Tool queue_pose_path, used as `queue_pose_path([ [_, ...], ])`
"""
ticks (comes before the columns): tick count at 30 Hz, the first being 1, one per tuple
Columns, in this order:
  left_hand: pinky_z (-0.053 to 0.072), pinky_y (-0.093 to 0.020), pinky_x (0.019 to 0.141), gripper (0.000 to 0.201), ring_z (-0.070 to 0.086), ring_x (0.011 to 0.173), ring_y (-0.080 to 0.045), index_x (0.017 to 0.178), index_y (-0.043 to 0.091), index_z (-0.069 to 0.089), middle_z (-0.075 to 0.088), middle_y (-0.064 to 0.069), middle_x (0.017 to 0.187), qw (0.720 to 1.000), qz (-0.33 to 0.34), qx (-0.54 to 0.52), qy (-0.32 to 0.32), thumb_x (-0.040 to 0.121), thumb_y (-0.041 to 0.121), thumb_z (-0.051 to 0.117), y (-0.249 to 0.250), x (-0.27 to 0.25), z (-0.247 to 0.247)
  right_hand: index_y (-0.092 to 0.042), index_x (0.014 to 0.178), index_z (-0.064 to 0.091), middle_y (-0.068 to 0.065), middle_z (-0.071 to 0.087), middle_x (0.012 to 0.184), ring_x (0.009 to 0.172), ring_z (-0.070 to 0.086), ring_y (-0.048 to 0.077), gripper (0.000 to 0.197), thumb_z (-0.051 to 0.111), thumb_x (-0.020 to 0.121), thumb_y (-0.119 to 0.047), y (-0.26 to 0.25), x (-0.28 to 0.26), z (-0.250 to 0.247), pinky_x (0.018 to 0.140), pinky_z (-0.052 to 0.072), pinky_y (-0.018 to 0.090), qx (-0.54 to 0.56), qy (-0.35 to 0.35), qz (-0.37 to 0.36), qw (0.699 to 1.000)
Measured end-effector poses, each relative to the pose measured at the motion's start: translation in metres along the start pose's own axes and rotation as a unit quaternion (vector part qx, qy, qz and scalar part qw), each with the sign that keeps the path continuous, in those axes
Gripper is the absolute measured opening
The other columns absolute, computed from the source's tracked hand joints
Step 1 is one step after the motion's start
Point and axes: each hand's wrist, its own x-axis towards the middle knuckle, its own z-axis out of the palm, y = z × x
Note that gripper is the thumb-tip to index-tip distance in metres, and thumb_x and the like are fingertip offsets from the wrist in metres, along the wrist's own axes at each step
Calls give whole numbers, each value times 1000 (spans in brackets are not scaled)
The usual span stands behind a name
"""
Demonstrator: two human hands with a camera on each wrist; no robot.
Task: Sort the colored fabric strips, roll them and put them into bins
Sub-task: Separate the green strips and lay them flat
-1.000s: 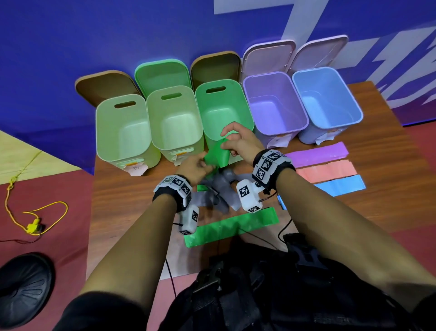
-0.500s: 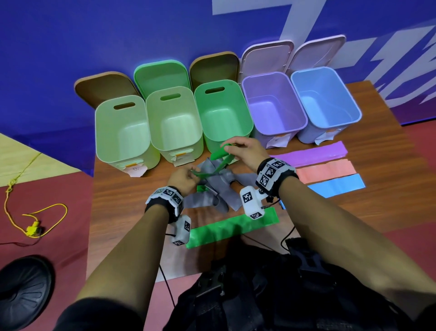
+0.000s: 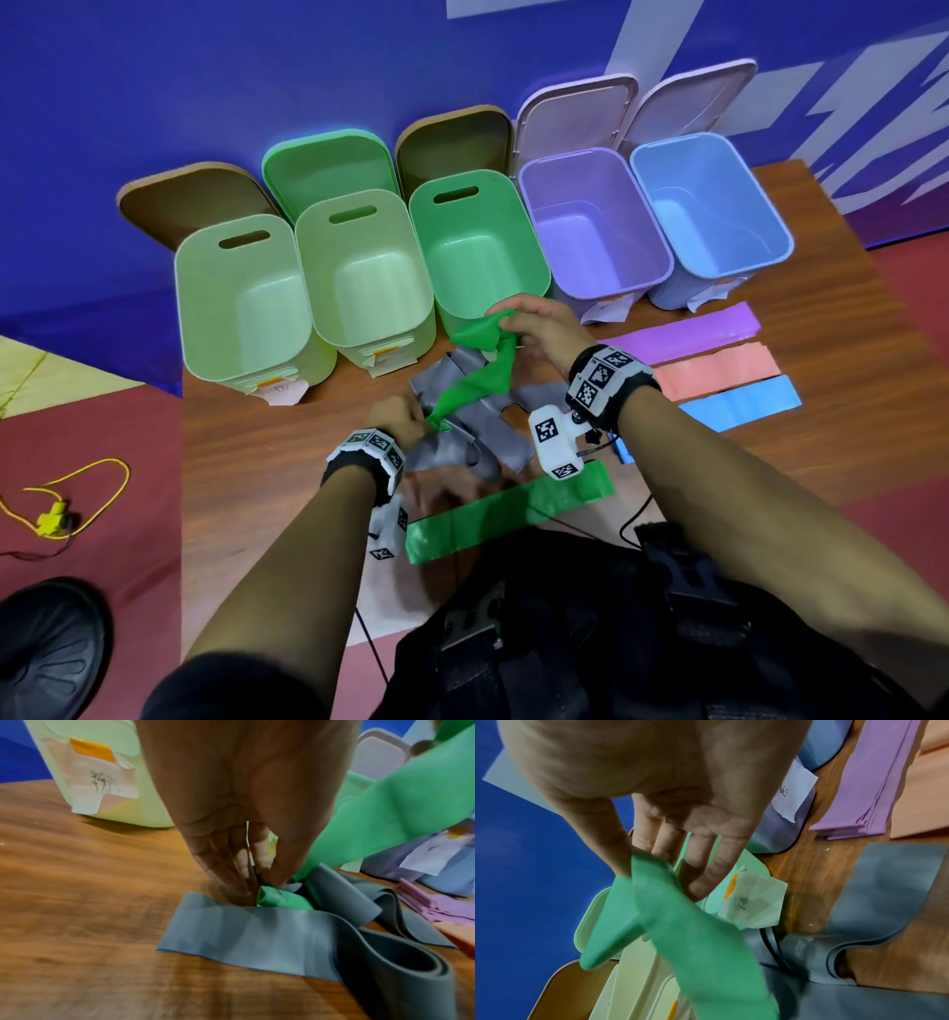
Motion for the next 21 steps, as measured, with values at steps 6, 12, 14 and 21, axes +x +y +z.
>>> queue_pose_path([
  [6,52,-30,81,23,66,97,-24,102,18,72,73,-1,100,999,3,-24,-28,79,22,73,-3,16,8,-9,98,69,17,67,96,87,68,28,15,55,96,-3,2,15,-1,80,58,38,18,-4,28,999],
  [12,48,-25,79,17,64,98,-22,96,21,69,68,4,102,999,20,24,-40,80,19,72,8,19,9,-7,105,69,14,68,96,79,69,19,17,55,97,-2,1,17,1,73,59,27,3,-10,42,999],
  [14,48,-26,82,19,63,100,-23,101,20,69,68,2,105,998,16,33,-42,82,17,69,9,15,7,-6,106,68,14,68,96,78,69,17,17,54,97,-1,1,16,0,71,59,25,1,-11,42,999],
  [21,54,-39,86,27,65,89,-27,74,20,67,70,-2,88,995,41,-73,-51,61,44,65,-3,22,3,-9,92,68,16,63,89,84,63,27,16,55,97,-2,3,19,-3,69,58,28,-8,0,34,999],
])
